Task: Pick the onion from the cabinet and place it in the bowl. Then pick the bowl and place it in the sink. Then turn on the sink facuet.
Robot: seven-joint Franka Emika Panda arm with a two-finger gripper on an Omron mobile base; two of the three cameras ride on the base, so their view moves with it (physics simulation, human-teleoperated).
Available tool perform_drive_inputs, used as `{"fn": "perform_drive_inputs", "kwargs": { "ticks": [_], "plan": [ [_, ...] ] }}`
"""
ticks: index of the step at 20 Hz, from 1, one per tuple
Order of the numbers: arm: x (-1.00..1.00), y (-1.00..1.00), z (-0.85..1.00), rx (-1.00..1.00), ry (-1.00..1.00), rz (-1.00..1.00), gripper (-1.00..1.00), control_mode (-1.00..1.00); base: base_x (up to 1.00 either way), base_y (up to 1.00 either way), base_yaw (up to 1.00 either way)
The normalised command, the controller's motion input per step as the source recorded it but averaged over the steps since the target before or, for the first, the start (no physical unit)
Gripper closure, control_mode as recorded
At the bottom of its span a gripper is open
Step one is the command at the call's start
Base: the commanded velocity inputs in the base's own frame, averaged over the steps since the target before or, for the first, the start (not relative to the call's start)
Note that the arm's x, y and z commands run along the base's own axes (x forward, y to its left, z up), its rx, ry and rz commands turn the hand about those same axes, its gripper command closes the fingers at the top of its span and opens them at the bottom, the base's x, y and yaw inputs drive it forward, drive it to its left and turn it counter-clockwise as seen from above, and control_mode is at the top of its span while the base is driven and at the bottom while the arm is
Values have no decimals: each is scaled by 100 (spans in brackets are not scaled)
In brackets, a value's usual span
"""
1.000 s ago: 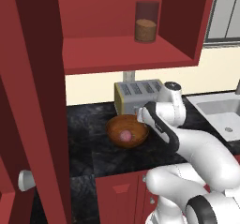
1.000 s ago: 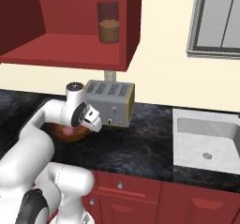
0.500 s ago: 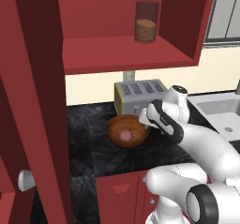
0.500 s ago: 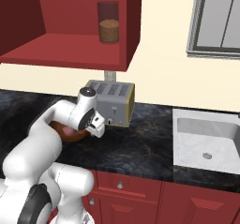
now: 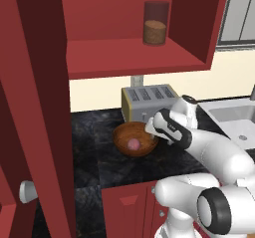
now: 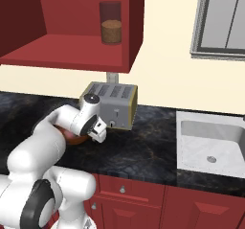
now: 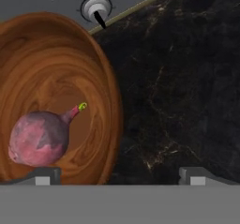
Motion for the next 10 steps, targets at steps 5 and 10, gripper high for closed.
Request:
{"fn": "perform_drive_inputs", "kwargs": {
  "ticks": [5, 10],
  "plan": [
    [15, 17, -18, 1, 0, 0, -100, -100, 0, 0, 0],
    [27, 0, -27, 0, 0, 0, -100, -100, 0, 0, 0]
  ]
}}
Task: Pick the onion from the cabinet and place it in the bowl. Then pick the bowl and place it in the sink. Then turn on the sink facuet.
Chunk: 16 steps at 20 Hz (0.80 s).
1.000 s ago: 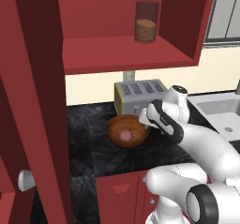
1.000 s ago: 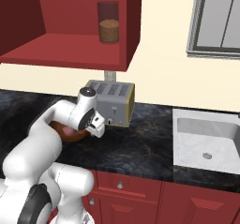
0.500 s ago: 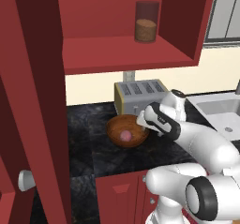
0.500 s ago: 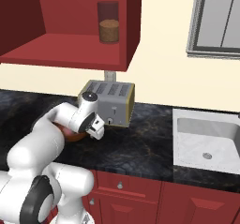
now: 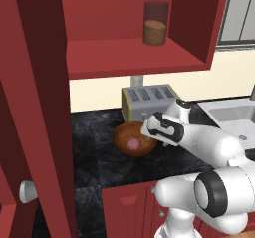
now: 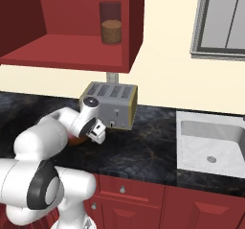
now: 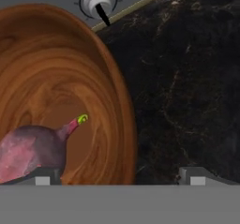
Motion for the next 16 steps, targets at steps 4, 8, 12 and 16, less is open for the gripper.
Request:
{"fn": "perform_drive_inputs", "kwargs": {
  "ticks": [4, 8, 12, 16],
  "plan": [
    [25, 0, -24, 2, 1, 0, -100, -100, 0, 0, 0],
    [5, 0, -9, 4, 0, 0, -100, -100, 0, 0, 0],
    [0, 0, -6, 3, 0, 0, -100, -100, 0, 0, 0],
    [0, 0, -12, 2, 0, 0, 100, -100, 0, 0, 0]
  ]
}}
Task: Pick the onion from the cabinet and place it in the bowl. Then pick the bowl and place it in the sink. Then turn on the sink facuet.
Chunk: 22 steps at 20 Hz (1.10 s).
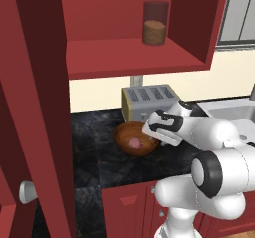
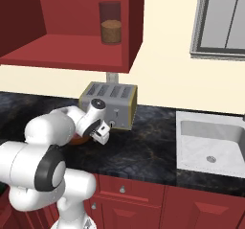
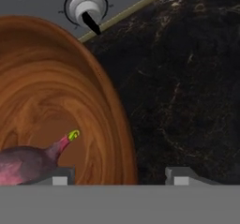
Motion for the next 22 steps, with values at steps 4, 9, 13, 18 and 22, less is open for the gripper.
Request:
{"fn": "perform_drive_inputs", "kwargs": {
  "ticks": [4, 9, 13, 18, 22],
  "plan": [
    [-4, 0, -2, 3, 0, 0, 100, -100, 0, 0, 0],
    [-6, 0, 1, 6, 0, 0, 100, -100, 0, 0, 0],
    [-12, -1, 19, 4, 1, 0, 100, -100, 0, 0, 0],
    [-44, -23, 62, 2, 1, 0, 100, -100, 0, 0, 0],
    [-65, -38, 92, 0, 6, -3, 100, -100, 0, 0, 0]
  ]
}}
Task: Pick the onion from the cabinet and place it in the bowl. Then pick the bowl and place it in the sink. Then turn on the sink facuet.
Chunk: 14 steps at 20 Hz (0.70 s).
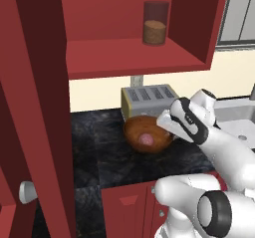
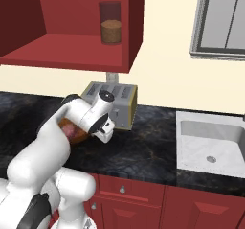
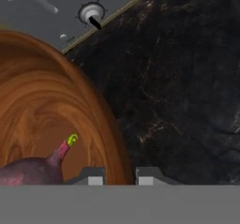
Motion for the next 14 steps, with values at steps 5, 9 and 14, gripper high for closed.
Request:
{"fn": "perform_drive_inputs", "kwargs": {
  "ticks": [5, 9, 14],
  "plan": [
    [-64, -52, 92, 0, 12, -7, 100, -100, 0, 0, 0],
    [-66, -48, 65, 0, 0, -19, 100, -100, 0, 0, 0],
    [-65, -30, 62, 0, -6, -18, 100, -100, 0, 0, 0]
  ]
}}
